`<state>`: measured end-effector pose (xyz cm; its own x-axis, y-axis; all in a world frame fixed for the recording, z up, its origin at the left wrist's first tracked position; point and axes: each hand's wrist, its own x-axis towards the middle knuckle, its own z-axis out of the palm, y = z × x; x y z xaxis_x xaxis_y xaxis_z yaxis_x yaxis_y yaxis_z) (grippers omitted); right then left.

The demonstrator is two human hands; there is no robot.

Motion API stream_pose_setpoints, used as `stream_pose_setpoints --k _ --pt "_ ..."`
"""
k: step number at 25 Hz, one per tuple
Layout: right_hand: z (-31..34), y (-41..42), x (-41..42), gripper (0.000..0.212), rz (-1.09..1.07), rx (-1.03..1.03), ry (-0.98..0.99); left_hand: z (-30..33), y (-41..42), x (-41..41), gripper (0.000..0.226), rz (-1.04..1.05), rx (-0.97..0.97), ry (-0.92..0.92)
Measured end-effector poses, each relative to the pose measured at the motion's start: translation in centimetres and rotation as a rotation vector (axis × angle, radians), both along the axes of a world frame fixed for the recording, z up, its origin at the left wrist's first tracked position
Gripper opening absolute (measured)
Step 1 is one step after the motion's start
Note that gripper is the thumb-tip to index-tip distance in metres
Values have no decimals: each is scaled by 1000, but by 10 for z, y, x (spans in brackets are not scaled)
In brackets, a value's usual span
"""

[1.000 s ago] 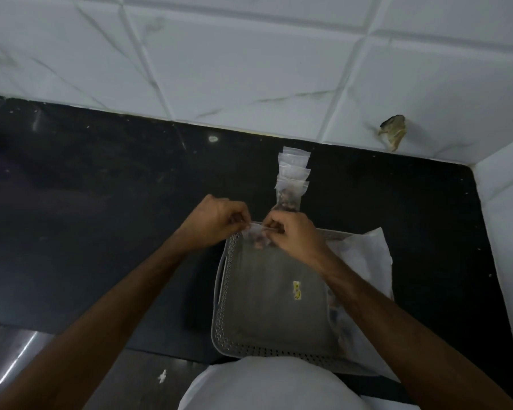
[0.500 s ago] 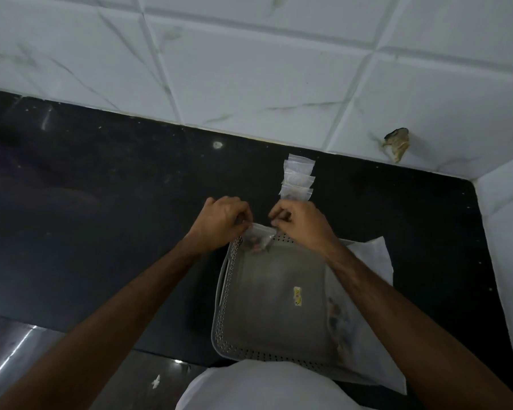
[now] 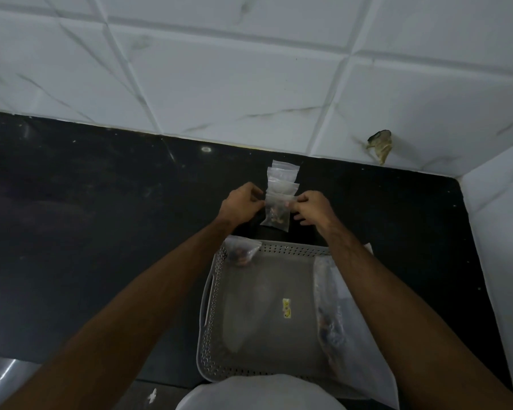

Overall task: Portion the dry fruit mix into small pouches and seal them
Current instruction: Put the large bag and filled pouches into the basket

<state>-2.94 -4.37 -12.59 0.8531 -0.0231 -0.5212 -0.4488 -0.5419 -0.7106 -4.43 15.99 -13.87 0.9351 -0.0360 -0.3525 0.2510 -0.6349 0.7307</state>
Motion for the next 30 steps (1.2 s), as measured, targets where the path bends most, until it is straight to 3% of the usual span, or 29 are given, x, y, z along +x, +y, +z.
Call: stream_pose_setpoints --k 3,9,16,21,23,27,30 --pt "-5 1 -1 24 6 24 -17 -3 -9 5 18 -10 13 -25" --pt "3 -9 -10 4 201 -88 -209 8 -14 3 17 -132 77 -99" --pt "50 -14 -50 3 243 2 -473 49 -17 -21 9 -377 171 -515" --pt "64 -21 -84 6 403 -26 -682 78 -16 -53 6 -418 217 -529" --pt "56 -24 -94 6 416 -82 -662 75 -14 -64 5 -459 288 -468" --pt "35 -30 -106 11 436 -102 -416 56 -3 -84 5 -518 294 -397" --pt "22 -26 -104 8 520 -210 -348 50 -7 -88 6 -545 436 -342"
